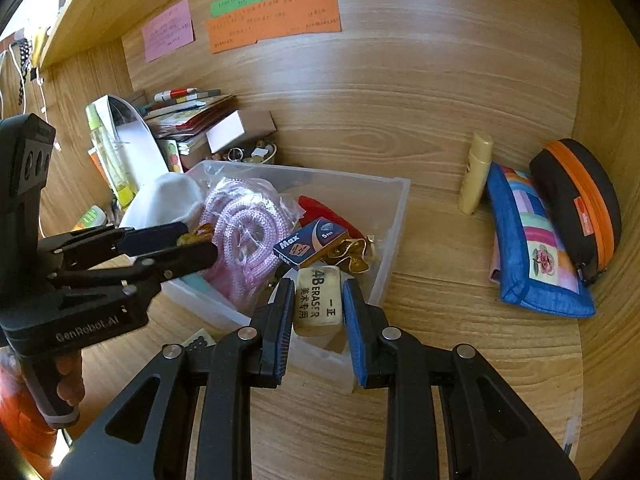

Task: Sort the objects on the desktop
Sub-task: 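Carry the gourd charm and eraser over the clear box and lower them, then open both grippers to release the gourd and eraser into the box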

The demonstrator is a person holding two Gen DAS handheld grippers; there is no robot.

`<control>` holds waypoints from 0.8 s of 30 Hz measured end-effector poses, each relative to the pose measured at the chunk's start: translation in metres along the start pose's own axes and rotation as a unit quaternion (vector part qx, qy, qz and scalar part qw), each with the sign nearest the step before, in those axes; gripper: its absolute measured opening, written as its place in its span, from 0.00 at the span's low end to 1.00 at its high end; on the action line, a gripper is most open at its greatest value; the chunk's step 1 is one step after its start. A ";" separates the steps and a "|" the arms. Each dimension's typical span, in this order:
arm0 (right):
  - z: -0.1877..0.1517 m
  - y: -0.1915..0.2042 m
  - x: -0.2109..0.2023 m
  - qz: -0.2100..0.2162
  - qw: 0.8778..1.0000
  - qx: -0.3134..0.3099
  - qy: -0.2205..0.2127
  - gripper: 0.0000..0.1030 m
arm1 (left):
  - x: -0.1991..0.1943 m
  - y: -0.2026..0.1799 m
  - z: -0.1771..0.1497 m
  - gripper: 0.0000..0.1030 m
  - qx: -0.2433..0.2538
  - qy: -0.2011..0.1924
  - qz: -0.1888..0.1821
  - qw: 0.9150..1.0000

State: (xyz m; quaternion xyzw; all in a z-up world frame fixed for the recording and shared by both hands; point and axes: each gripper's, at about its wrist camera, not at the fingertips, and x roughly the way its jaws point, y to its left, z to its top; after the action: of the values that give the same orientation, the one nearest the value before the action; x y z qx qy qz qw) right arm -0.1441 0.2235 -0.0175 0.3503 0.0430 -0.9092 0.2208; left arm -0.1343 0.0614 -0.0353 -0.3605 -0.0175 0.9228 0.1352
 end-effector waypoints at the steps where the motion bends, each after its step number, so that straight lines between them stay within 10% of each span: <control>1: 0.000 0.000 0.001 -0.001 1.000 -0.001 0.000 0.22 | 0.002 0.000 -0.001 0.41 0.001 0.003 0.000 1.000; 24: -0.002 0.022 -0.013 -0.032 0.999 -0.022 -0.009 0.30 | -0.032 0.005 -0.009 0.47 -0.004 -0.020 0.004 1.000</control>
State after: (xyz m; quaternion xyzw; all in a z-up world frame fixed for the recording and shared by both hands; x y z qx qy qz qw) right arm -0.1249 0.2088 -0.0090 0.3355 0.0720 -0.9179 0.1992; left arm -0.1066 0.0471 -0.0213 -0.3428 -0.0226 0.9302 0.1293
